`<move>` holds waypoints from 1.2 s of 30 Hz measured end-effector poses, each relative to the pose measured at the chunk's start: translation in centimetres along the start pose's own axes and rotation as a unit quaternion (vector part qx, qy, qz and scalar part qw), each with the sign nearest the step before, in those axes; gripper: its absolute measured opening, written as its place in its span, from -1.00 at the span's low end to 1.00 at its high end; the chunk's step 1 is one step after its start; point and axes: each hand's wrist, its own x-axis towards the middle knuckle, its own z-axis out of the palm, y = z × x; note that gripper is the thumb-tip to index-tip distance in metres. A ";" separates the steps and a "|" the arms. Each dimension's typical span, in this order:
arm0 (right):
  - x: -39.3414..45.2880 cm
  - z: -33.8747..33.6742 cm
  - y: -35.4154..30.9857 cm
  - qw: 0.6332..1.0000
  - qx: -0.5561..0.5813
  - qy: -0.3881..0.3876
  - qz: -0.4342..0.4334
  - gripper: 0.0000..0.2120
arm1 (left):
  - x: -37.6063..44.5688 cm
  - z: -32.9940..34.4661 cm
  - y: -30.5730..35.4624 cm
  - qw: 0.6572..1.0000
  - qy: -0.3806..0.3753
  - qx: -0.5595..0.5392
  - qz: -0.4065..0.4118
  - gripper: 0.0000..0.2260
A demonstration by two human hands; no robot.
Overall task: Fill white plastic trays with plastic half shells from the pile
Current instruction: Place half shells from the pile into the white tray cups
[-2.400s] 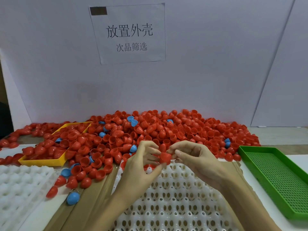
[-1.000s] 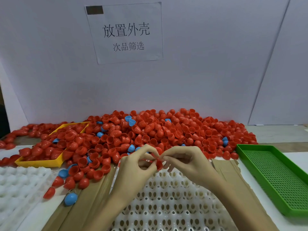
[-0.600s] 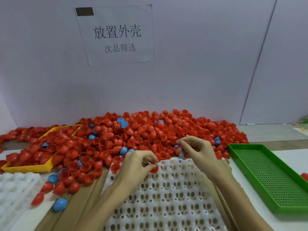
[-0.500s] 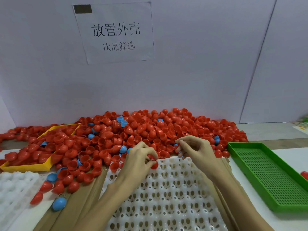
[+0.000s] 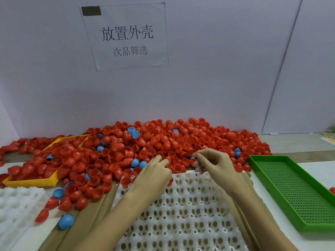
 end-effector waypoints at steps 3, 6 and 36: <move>0.0 -0.1 0.0 1.000 -0.002 0.003 0.003 -0.81 | 0.0 -0.1 -0.1 0.999 -0.023 0.035 0.011 -0.74; 0.0 -0.2 -0.1 1.000 0.002 0.008 0.009 -0.81 | 0.1 -0.5 -0.4 1.000 -0.011 0.017 0.021 -0.71; -0.6 0.5 -1.8 0.993 0.086 -0.075 0.002 -0.71 | 0.3 -4.2 -0.7 0.863 0.123 -0.490 -0.025 -0.65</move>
